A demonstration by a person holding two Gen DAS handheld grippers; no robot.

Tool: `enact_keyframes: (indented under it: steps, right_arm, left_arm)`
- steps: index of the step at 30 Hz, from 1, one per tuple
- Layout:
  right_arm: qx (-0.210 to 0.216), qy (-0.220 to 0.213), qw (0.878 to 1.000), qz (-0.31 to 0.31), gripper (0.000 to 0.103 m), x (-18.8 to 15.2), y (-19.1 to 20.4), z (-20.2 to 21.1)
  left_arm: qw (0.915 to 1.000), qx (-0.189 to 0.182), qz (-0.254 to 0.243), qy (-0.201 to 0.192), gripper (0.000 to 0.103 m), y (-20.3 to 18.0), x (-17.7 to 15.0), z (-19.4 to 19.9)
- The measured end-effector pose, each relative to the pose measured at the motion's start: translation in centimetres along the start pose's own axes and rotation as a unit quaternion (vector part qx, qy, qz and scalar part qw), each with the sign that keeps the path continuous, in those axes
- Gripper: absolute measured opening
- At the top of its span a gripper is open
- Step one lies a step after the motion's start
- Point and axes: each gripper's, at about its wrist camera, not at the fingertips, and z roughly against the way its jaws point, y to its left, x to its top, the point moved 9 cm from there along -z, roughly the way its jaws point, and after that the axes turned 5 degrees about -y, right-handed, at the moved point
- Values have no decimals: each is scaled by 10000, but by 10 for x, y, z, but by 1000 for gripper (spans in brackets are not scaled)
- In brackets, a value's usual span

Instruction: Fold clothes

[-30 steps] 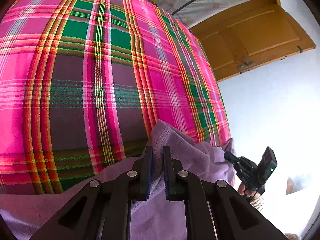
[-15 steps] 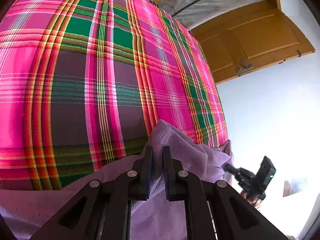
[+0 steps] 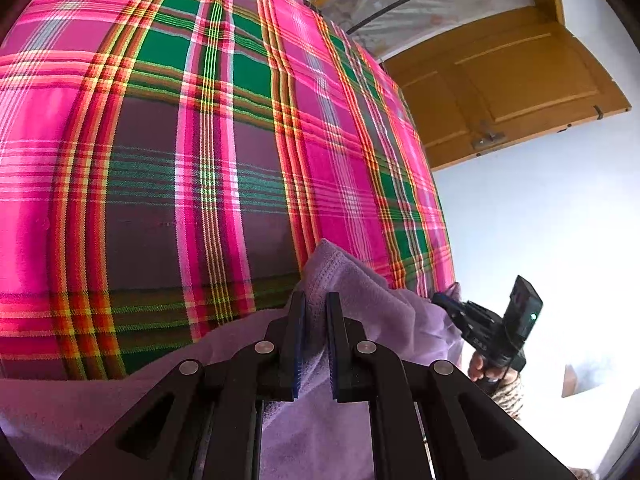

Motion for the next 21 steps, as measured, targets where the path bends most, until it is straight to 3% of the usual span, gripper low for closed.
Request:
enact_keyframes:
  steps: [3,11,16,18,21]
  right_arm:
    - [-160,124,9993,320,16,-9,9,0]
    - [-534,41,9957,755,36,10,11,-15]
    - [-203,24,9991,358,39,13,4,-17]
    - [-244,27,9985,479,34,9,12,-17]
    - [-190,31,9981,593,16,9,22,-18]
  left_arm:
    - [10000,-9,6,17,10,1,0,-1]
    - [10000,-19,52,23,10,4,1,-1]
    - [10000,-1,71,26,10,6,1,1]
    - [10000,6,68,26,10,6,2,0]
    - [10000,17,78,5,10,4,4,-2]
